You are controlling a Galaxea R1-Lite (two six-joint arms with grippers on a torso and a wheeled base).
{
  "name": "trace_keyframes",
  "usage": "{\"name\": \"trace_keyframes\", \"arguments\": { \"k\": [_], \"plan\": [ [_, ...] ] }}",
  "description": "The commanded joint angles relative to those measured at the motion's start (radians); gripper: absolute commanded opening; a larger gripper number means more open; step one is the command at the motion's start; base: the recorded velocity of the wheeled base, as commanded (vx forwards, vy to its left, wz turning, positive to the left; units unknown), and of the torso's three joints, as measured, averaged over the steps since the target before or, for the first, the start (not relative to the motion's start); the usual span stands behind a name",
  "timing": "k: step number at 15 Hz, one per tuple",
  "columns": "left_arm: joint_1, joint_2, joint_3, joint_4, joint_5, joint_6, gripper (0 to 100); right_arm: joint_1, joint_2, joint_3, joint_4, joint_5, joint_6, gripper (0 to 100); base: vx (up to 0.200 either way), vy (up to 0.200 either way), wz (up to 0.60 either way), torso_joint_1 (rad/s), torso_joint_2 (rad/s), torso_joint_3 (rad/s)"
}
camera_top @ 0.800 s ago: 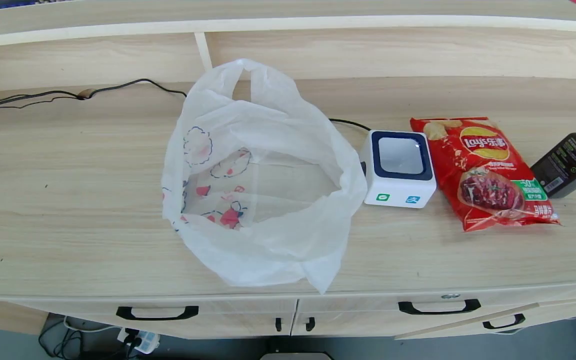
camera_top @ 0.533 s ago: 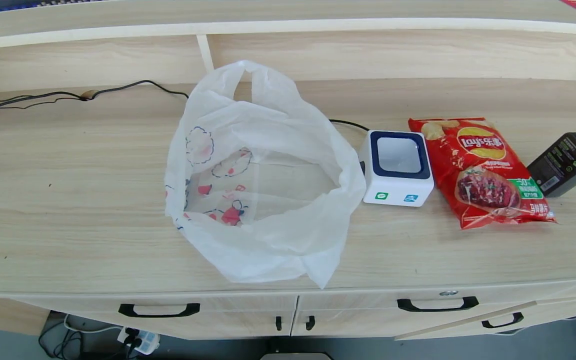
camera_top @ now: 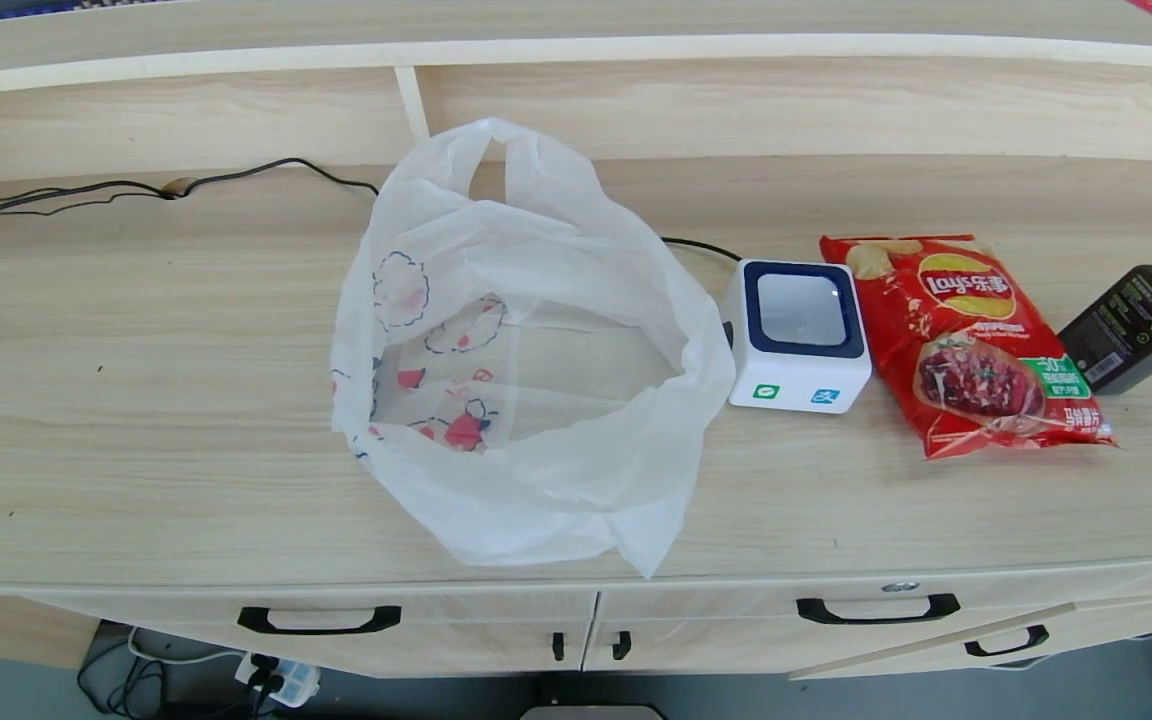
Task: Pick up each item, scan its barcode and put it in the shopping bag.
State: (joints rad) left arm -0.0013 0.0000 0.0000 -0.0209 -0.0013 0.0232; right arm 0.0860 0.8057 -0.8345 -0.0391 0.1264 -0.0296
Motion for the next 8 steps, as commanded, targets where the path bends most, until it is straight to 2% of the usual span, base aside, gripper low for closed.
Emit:
{"name": "trace_keyframes", "arguments": {
  "k": [1,3,8],
  "plan": [
    [0.000,0.002,0.000,-0.001,0.000,0.000,100,0.021,0.273,-0.258,0.231,0.067,-0.023,100,0.000,0.000,0.00,0.000,0.00,0.000],
    [0.000,0.002,0.000,-0.001,0.000,0.000,100,0.024,0.336,-0.299,0.232,0.078,-0.044,100,0.000,0.000,0.00,0.000,0.00,0.000],
    [0.000,0.002,0.000,-0.002,0.000,0.000,100,0.018,0.446,-0.299,0.235,0.078,-0.039,100,0.000,0.000,0.00,0.000,0.00,0.000]
  ]
}}
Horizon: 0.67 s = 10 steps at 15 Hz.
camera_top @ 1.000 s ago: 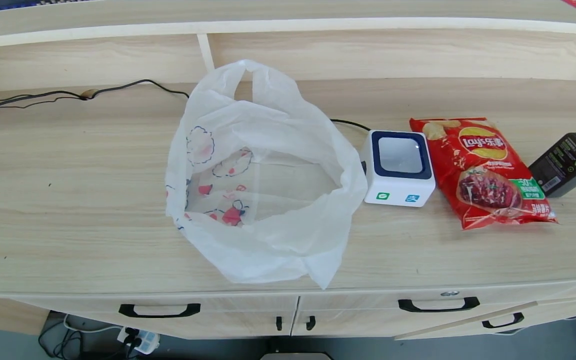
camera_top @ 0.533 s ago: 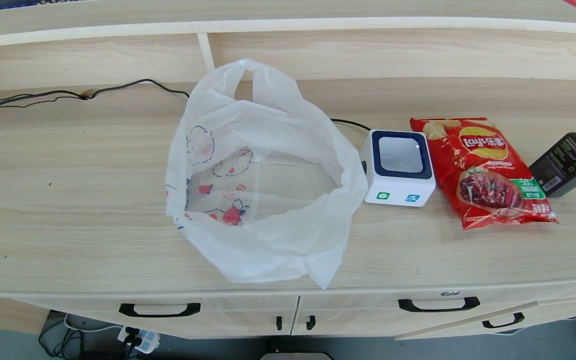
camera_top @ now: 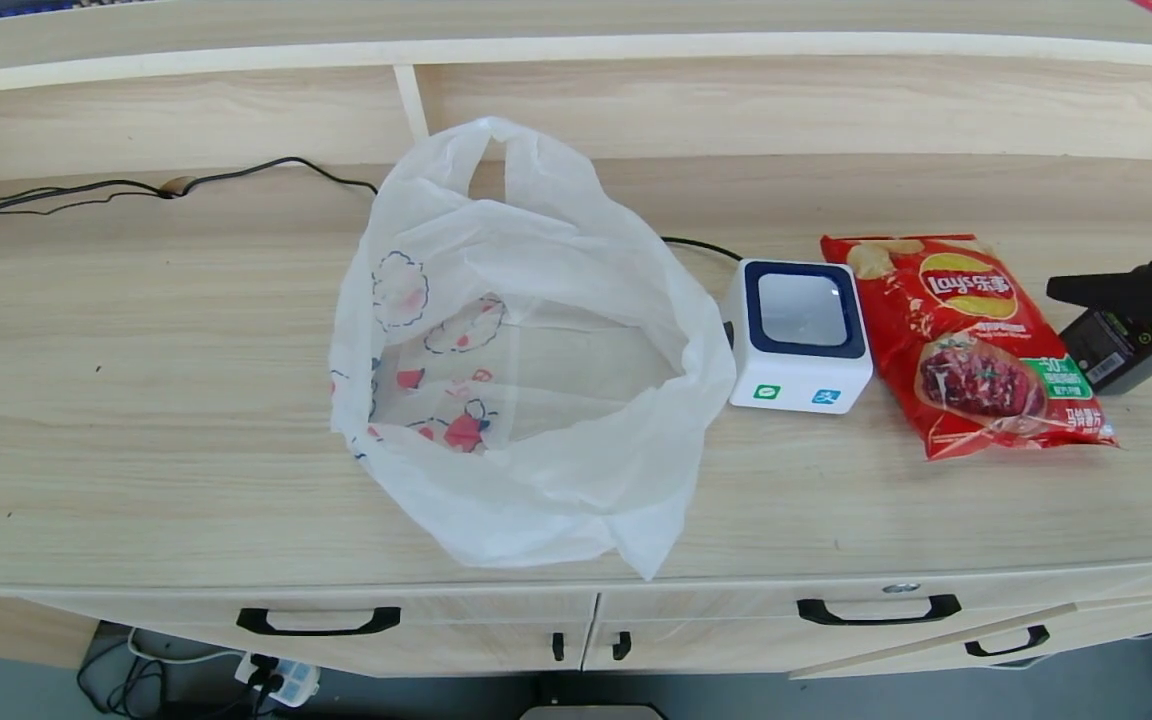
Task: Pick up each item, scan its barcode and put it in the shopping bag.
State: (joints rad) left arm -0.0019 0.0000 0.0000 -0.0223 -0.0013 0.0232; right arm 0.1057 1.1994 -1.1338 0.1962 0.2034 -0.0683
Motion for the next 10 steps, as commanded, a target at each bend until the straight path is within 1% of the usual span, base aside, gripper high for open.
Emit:
{"name": "trace_keyframes", "arguments": {
  "k": [1,3,5,7,10],
  "plan": [
    [0.000,0.000,0.000,-0.002,0.000,0.000,100,-0.003,0.066,0.003,0.000,0.001,0.007,100,0.000,0.000,0.00,0.000,0.00,0.000],
    [0.000,0.002,0.000,-0.004,0.000,-0.002,100,-0.005,0.077,0.009,0.000,0.001,0.033,100,0.000,0.000,0.00,0.000,0.00,0.000],
    [0.000,0.002,0.000,-0.004,0.000,-0.002,100,-0.026,0.083,0.032,-0.003,0.001,0.033,100,0.000,0.000,0.00,0.000,0.00,0.000],
    [0.000,0.002,0.000,-0.004,0.000,0.000,100,-0.026,0.105,0.032,-0.004,-0.001,0.030,100,0.000,0.000,0.00,0.000,0.00,0.000],
    [0.000,0.002,0.000,-0.004,0.000,-0.003,100,-0.029,0.157,0.048,-0.050,-0.002,0.031,100,0.000,0.000,0.00,0.000,0.00,0.000]
  ]
}}
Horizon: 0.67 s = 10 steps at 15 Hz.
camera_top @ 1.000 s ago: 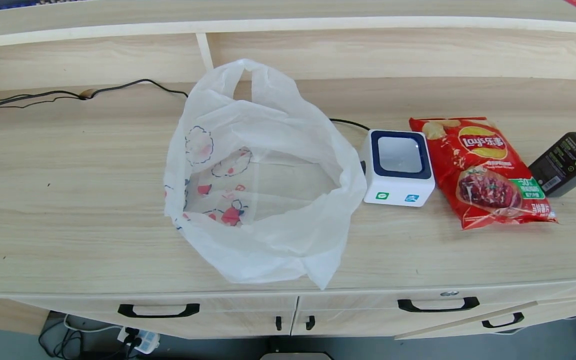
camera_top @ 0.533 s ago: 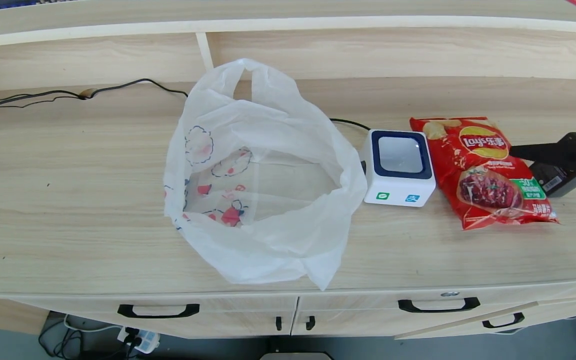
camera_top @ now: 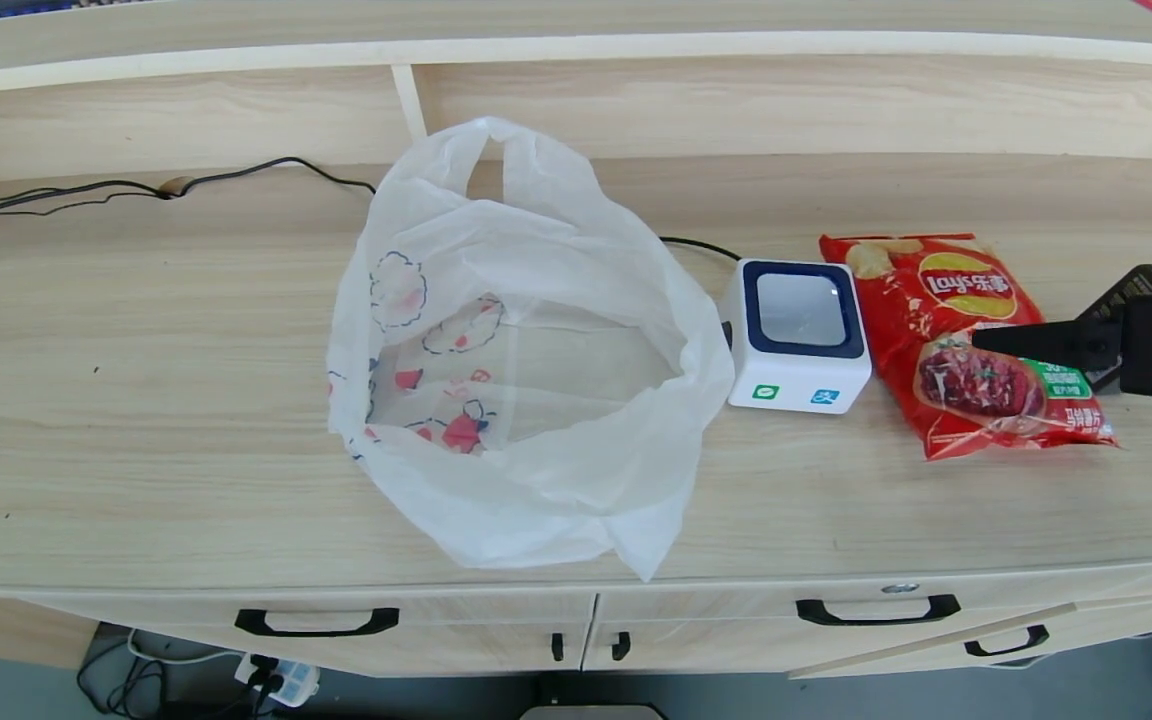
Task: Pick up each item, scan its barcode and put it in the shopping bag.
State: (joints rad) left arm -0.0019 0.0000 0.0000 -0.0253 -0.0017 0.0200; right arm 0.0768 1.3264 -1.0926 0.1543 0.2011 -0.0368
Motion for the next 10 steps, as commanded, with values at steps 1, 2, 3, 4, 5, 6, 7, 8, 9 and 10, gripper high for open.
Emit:
{"name": "trace_keyframes", "arguments": {
  "k": [1,2,3,4,5,6,7,8,9,10],
  "plan": [
    [0.000,0.002,0.000,-0.002,0.000,0.000,100,0.000,0.050,0.002,-0.038,-0.002,-0.002,100,0.000,0.000,0.00,0.000,0.00,0.000],
    [0.000,0.002,0.000,-0.001,0.000,0.001,100,0.000,0.060,0.002,-0.056,-0.002,-0.002,100,0.000,0.000,0.00,0.000,0.00,0.000],
    [0.000,0.002,0.000,-0.001,0.000,0.001,100,-0.006,0.074,0.005,-0.073,-0.002,-0.002,100,0.000,0.000,0.00,0.000,0.00,0.000],
    [0.000,0.002,0.000,-0.001,0.000,0.001,100,-0.014,0.083,0.006,-0.074,0.000,-0.003,100,0.000,0.000,0.00,0.000,0.00,0.000],
    [0.000,0.002,0.000,-0.001,0.000,0.001,100,-0.017,0.100,0.002,-0.081,-0.005,-0.003,100,0.000,0.000,0.00,0.000,0.00,0.000],
    [0.000,0.002,0.000,-0.002,0.000,0.003,100,-0.022,0.114,0.005,-0.088,-0.005,-0.006,100,0.000,0.000,0.00,0.000,0.00,0.000],
    [0.000,0.002,0.000,-0.002,0.000,0.003,100,-0.022,0.120,0.006,-0.091,-0.006,-0.006,100,0.000,0.000,0.00,0.000,0.00,0.000],
    [0.000,0.002,0.000,-0.002,0.000,0.003,100,-0.022,0.132,0.005,-0.093,-0.006,-0.008,100,0.000,0.000,0.00,0.000,0.00,0.000],
    [0.000,0.002,0.000,-0.002,0.000,0.003,100,-0.023,0.140,0.006,-0.102,-0.008,-0.008,100,0.000,0.000,0.00,0.000,0.00,0.000],
    [0.000,0.002,0.000,-0.002,0.000,0.003,100,-0.038,0.152,0.010,-0.116,-0.008,-0.008,100,0.000,0.000,0.00,0.000,0.00,0.000]
  ]
}}
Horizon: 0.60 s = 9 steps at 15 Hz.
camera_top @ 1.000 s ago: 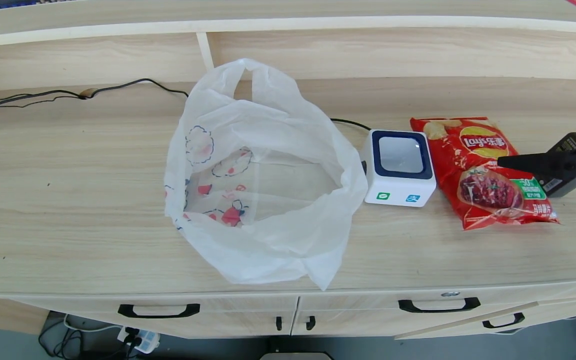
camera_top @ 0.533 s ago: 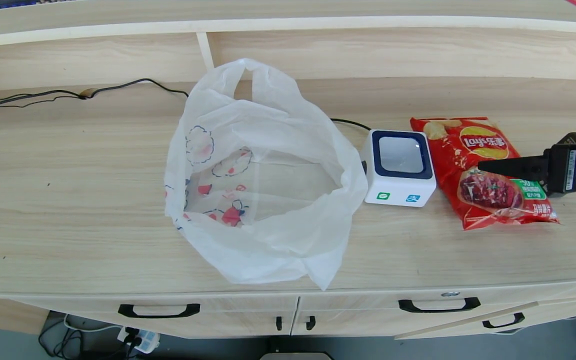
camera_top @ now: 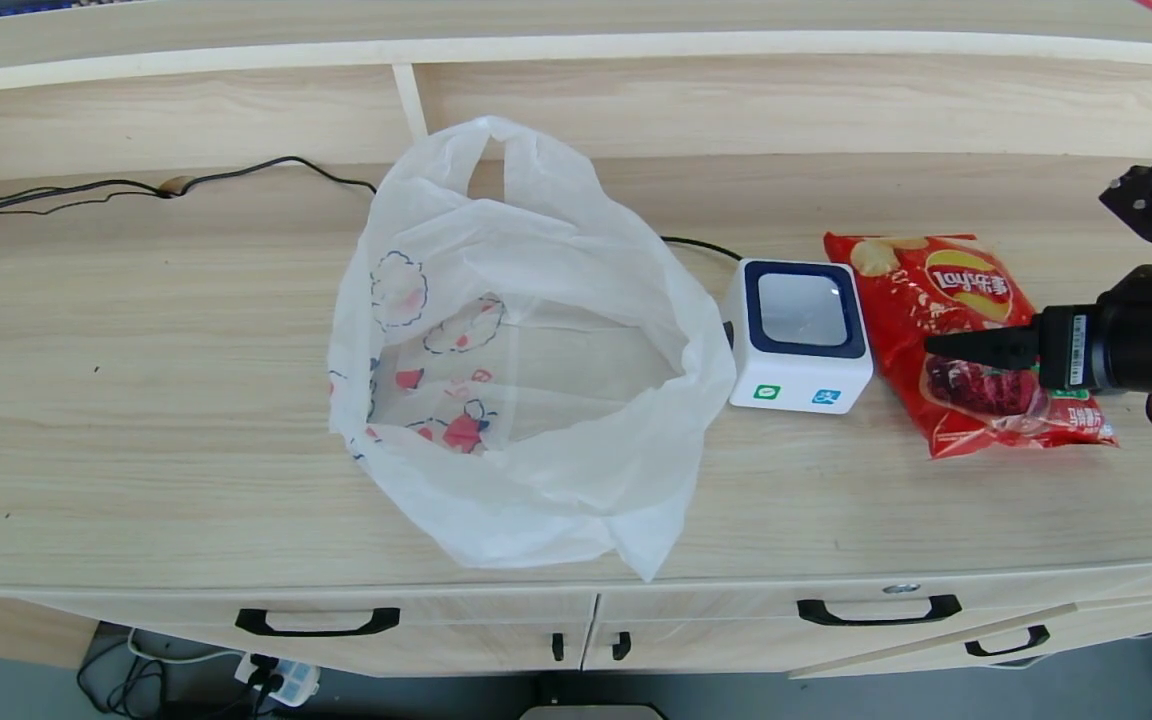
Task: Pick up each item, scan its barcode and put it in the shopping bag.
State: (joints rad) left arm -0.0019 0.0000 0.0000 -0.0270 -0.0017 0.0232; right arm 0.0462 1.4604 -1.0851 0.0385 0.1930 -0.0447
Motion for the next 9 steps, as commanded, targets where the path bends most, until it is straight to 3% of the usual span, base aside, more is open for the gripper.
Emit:
{"name": "trace_keyframes", "arguments": {
  "k": [1,5,9],
  "plan": [
    [0.000,0.002,0.000,-0.001,0.000,0.000,100,-0.022,0.028,0.001,-0.011,-0.001,-0.001,100,0.000,0.000,0.00,0.000,0.00,0.000],
    [0.000,0.002,0.000,-0.001,0.000,0.000,100,-0.071,0.044,-0.004,-0.092,-0.029,0.002,100,0.000,0.000,0.00,0.000,0.00,0.000],
    [0.000,0.002,0.000,-0.001,0.000,0.000,100,-0.040,0.046,0.005,-0.092,-0.030,-0.023,100,0.000,0.000,0.00,0.000,0.00,0.000]
  ]
}}
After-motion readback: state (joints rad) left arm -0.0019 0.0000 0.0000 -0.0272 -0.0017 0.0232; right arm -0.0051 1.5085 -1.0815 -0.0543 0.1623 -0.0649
